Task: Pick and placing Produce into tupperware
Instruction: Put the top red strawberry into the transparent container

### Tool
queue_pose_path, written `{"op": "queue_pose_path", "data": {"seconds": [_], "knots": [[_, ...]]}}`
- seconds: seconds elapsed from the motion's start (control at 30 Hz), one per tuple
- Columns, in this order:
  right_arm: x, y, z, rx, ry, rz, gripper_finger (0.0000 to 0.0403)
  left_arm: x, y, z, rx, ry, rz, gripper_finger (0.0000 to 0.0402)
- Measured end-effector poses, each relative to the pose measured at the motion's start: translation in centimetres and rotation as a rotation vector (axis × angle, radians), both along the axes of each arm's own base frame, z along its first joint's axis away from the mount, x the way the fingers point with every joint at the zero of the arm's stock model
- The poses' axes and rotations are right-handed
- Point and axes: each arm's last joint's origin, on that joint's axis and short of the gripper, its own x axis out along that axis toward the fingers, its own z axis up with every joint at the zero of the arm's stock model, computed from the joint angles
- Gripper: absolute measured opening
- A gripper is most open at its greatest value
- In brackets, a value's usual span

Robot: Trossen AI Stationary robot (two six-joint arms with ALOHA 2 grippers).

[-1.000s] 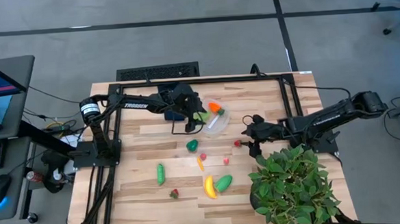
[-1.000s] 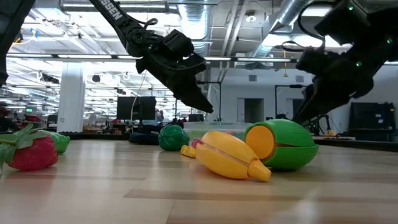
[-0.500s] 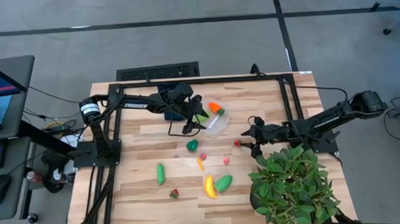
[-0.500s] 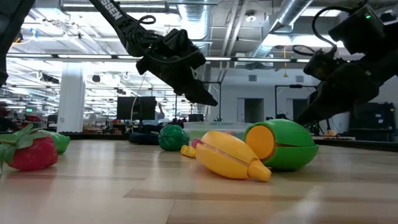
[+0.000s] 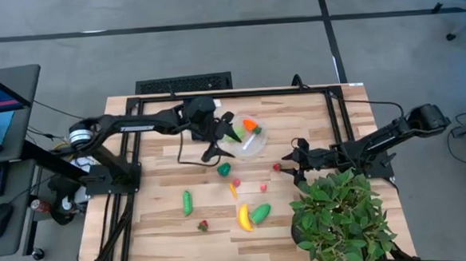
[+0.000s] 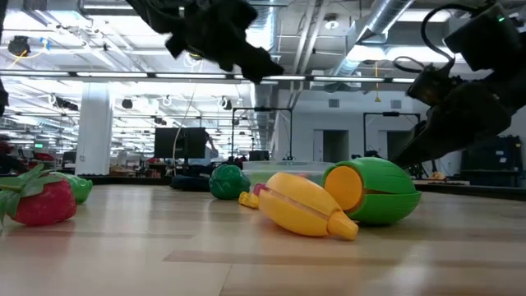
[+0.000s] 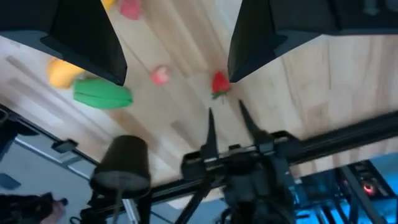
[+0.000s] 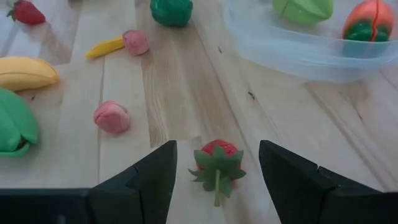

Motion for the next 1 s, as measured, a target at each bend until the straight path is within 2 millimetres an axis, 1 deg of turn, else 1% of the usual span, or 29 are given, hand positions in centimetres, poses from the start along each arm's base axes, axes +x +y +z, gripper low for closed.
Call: {"op": "queue_pose_path", "data": {"seconds": [0.1,0.23,0.4,0.53,0.67,0.77,0.87,1.0], "knots": [[0.0,0.2,-0.1,-0.018,0.002,-0.009,0.0221,-1.3,-1.1,1.2,0.027,0.014,0.012,0.027],[0.3,0.3,-0.4,-0.026,0.007,-0.011,0.0221,-4.0,-2.4,2.5,0.075,-0.001,0.072,0.027],[0.7,0.4,-1.2,-0.029,0.018,-0.011,0.0221,-8.3,-4.4,3.9,0.1,-0.065,0.129,0.027],[1.0,0.5,-1.9,-0.034,0.039,-0.011,0.0221,-12.0,-6.0,4.5,0.125,-0.146,0.198,0.027],[1.3,0.5,-2.4,-0.035,0.043,-0.014,0.0221,-15.4,-7.2,4.4,0.136,-0.261,0.27,0.027],[1.6,0.3,-2.8,-0.034,0.041,-0.028,0.0221,-17.4,-7.7,4.1,0.125,-0.35,0.304,0.027],[1.8,0.0,-3.3,-0.035,0.045,-0.041,0.0221,-18.9,-8.0,3.6,0.103,-0.412,0.324,0.027],[2.0,-0.1,-3.7,-0.035,0.045,-0.05,0.0221,-20.2,-8.2,2.9,0.083,-0.445,0.341,0.027]]}}
